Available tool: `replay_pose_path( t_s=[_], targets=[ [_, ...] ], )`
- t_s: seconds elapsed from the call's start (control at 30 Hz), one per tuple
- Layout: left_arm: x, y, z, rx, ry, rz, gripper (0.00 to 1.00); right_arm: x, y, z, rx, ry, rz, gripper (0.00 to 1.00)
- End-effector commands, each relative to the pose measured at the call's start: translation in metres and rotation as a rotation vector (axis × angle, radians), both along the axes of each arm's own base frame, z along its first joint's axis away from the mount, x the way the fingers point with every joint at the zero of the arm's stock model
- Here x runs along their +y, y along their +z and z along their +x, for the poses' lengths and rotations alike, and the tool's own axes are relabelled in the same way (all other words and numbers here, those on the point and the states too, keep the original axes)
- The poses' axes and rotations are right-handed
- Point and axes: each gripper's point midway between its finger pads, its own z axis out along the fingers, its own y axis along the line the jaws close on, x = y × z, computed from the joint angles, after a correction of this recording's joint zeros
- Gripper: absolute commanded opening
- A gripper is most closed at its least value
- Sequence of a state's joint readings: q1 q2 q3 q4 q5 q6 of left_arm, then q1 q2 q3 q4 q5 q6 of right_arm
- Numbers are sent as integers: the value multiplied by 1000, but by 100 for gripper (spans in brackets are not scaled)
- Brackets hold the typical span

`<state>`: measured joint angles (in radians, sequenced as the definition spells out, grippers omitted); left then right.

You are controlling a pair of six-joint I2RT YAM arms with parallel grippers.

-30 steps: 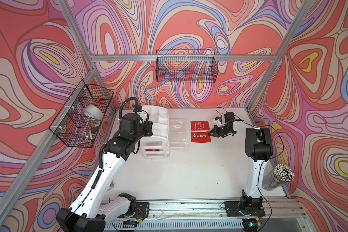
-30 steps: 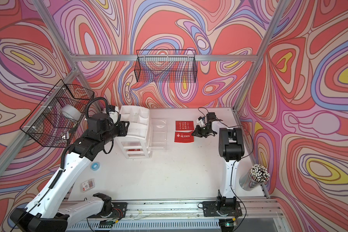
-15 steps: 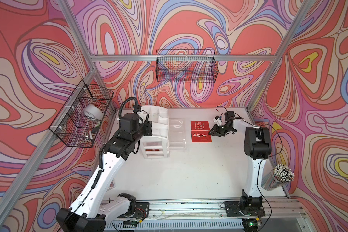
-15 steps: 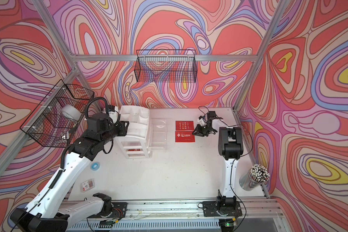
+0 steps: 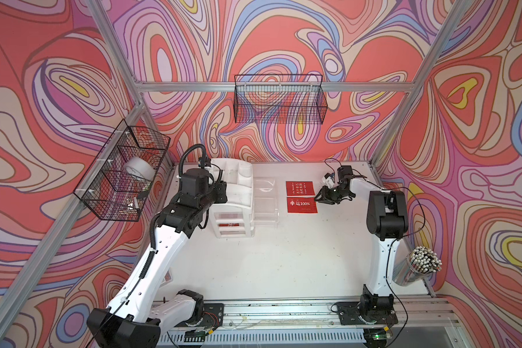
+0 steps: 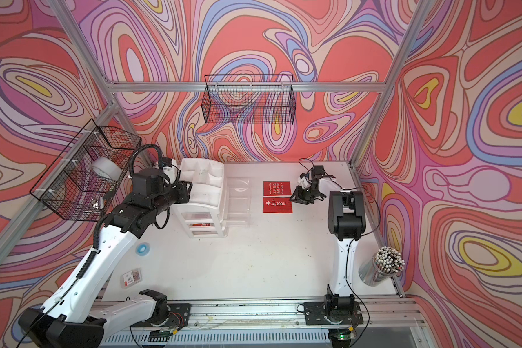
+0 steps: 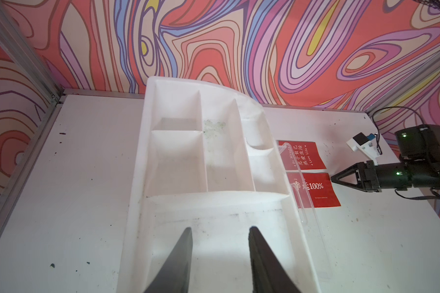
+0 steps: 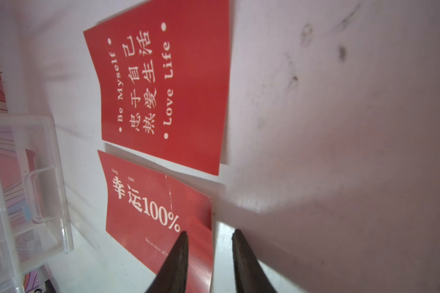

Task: Take the postcards out of the drawer
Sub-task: Place the postcard at the center of the board, then close the drawer in the storage box.

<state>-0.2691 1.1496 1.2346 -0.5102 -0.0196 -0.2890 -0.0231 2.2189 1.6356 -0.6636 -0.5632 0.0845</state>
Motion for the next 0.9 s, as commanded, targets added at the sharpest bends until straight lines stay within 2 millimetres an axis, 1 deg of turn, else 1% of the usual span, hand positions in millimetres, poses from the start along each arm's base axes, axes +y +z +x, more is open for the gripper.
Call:
replay_pose_path(
  t_s=[0.0,0.3,0.4,0.5,0.57,0.7,0.87],
  targets=[
    [14,10,7,10,39,10,39,-13,27,3,-57,-37,-54,33],
    [36,3,36,57,88,17,39,-8,72,-3,-151,-59,-17,33],
    [43,-3,44,71,108,29,39,-3,86,-8,-186,-65,22,33],
    [51,-13,52,93,134,45,38,9,97,-11,-219,-59,100,33],
    [54,-18,57,107,139,45,36,21,96,-15,-219,-38,136,33],
    [53,-25,61,122,131,41,33,34,91,-20,-221,-38,152,33],
    [54,-33,62,145,133,45,28,62,78,-24,-205,-5,153,32]
  ],
)
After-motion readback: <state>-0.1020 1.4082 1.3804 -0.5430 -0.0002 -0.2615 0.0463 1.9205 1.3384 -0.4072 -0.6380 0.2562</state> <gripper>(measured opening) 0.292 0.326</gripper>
